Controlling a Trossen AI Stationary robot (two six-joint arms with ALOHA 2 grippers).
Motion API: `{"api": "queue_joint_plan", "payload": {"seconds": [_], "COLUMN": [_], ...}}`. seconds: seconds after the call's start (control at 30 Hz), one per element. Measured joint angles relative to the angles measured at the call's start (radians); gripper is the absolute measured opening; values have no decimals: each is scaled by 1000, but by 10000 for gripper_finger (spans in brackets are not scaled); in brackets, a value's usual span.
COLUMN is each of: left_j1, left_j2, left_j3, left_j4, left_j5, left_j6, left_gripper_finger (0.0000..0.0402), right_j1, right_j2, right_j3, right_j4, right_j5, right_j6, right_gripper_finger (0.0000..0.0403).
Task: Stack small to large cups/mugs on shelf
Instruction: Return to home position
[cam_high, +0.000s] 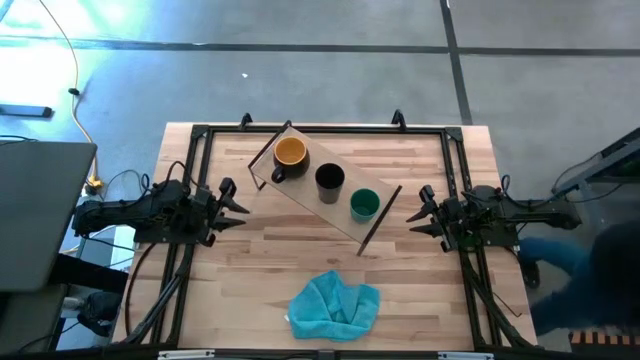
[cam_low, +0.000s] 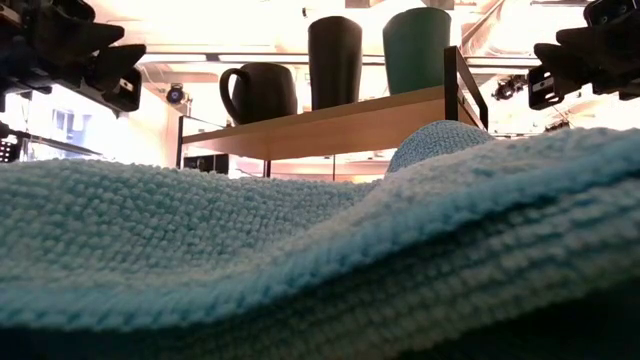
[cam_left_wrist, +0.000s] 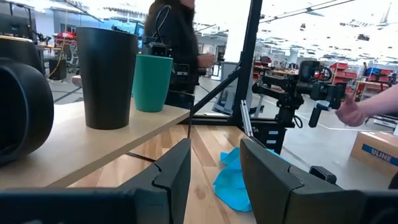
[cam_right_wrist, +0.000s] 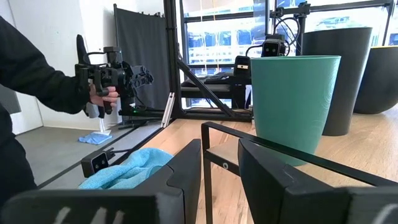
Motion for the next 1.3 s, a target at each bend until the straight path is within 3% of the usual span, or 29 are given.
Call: {"api": "queue_joint_plan", "payload": {"seconds": [0.77,1.3], "left_j1": [0,0], "left_j2": [0,0], "left_j3": [0,0], "left_j4": [-38,40], "left_j5": [2,-9], "left_j6": [-70,66], "left_gripper_finger": [124,124], "right_j1": [0,0], "right_j2": [0,0], "right_j3": [0,0], "right_j4": [0,0], "right_j5": [0,0], "right_j6": [0,0], "right_gripper_finger": [99,99]}}
